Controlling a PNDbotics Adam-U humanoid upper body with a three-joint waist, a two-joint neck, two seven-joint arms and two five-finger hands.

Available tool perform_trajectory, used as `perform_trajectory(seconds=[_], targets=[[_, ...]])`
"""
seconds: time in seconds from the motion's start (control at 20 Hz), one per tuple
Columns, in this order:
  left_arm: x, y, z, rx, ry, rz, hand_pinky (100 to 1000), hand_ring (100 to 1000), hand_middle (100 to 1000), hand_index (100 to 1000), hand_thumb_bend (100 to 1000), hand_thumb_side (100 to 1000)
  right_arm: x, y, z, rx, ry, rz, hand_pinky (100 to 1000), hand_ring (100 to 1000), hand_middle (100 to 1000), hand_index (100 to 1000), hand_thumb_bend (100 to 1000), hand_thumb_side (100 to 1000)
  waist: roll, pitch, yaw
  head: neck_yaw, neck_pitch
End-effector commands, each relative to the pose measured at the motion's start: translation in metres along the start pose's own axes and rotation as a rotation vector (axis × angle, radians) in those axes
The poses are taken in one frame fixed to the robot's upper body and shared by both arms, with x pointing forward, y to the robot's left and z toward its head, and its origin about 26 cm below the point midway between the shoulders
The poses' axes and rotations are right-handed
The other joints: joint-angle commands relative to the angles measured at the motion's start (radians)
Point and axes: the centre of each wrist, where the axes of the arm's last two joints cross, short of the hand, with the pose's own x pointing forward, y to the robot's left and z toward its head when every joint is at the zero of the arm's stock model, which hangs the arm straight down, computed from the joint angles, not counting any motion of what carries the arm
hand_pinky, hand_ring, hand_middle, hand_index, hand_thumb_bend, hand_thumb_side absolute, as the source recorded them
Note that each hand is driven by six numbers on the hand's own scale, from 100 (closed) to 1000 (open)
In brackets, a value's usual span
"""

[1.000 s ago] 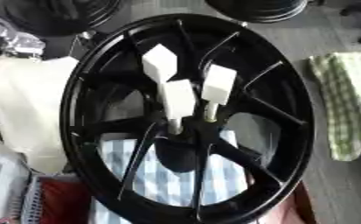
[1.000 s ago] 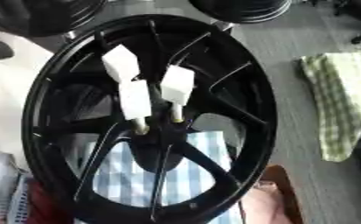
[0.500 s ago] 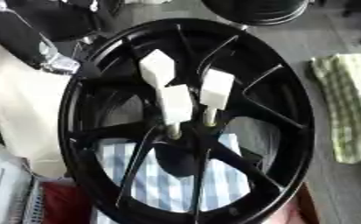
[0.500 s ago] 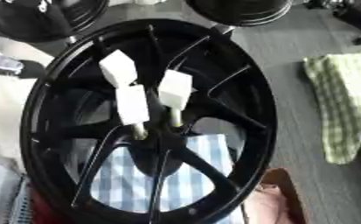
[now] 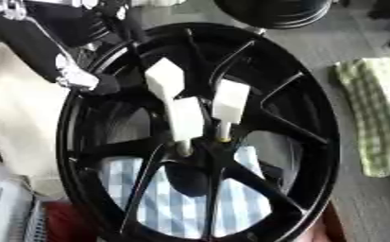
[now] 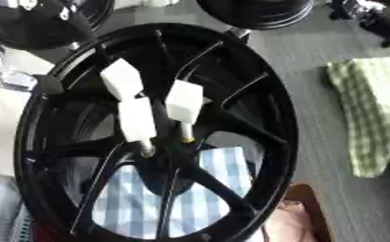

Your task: Pull the pin out of the wheel hub.

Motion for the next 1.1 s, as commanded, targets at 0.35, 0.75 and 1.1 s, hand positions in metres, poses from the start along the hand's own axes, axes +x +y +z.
perform_trajectory(seconds=[0.35,0.75,1.1], targets=[[0.003,0.011,-0.002,0.017,-0.016,-0.019,830,801,789,850,356,418,0.01,-0.003,-0.004,-0.004,-0.033,0.015,831,665,594,650,100,508,0.004,-0.01,-0.018,0.025,-0.012],[-0.001,0.003,-0.011,-0.025,-0.035,0.049,845,820,812,860,364,423,0.007,-0.002,-0.003,-0.002,-0.019,0.012,830,664,593,649,100,513,0.017,0.001,-0.027,0.044,-0.011],[-0.003,0.01,-0.017,-0.024,-0.018,0.069,857,834,817,860,379,424,0.011,0.001,-0.006,0.021,-0.026,0.019,830,663,592,648,100,514,0.044,0.015,-0.048,0.066,-0.027]])
